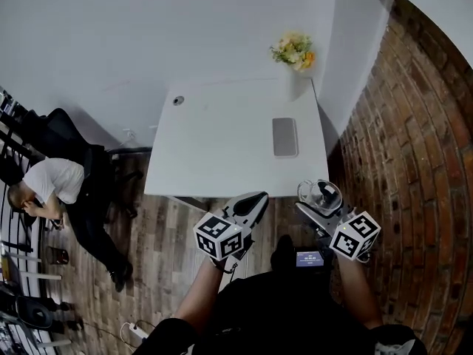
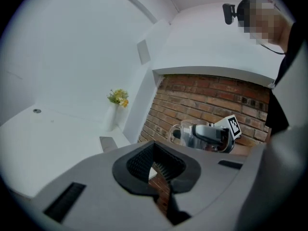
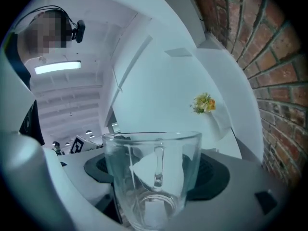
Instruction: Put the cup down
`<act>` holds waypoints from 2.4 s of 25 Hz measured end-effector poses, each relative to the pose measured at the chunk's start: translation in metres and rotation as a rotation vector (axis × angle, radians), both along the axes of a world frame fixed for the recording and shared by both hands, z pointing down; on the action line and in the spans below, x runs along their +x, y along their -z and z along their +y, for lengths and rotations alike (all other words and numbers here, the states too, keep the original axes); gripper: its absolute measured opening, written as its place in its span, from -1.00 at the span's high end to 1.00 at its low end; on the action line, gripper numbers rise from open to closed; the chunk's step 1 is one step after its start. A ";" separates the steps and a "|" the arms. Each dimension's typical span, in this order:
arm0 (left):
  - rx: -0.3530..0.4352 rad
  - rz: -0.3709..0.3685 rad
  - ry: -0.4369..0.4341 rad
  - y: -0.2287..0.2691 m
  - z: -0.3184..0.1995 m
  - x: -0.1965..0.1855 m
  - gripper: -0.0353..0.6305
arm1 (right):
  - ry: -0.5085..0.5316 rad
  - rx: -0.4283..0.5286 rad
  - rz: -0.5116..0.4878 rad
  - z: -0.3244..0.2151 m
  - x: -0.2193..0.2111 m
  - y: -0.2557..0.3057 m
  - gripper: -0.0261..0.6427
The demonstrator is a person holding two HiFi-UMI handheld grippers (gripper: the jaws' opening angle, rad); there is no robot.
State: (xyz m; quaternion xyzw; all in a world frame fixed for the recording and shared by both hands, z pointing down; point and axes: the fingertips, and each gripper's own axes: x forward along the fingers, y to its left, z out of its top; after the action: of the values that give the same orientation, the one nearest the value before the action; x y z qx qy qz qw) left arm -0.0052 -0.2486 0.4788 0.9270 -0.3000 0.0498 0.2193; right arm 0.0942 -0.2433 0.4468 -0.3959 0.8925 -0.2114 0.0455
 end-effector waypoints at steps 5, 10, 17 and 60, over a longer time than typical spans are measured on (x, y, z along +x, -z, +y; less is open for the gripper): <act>0.007 0.002 0.024 0.007 -0.047 0.017 0.87 | 0.028 0.004 -0.005 -0.047 0.014 0.005 -0.33; 0.004 0.007 0.042 0.009 -0.079 0.029 0.87 | 0.045 0.004 -0.008 -0.080 0.026 0.007 -0.33; -0.012 0.003 0.040 0.004 -0.101 0.033 0.87 | 0.030 -0.015 -0.009 -0.108 0.036 0.002 -0.33; -0.021 0.006 -0.050 0.009 -0.130 0.029 0.87 | 0.032 -0.037 0.038 -0.145 0.010 -0.010 -0.33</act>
State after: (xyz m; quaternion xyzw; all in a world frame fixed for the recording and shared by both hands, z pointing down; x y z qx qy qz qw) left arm 0.0240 -0.3781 0.4697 0.9321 -0.2754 0.0557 0.2285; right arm 0.1038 -0.3882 0.4570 -0.3862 0.8953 -0.2212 0.0177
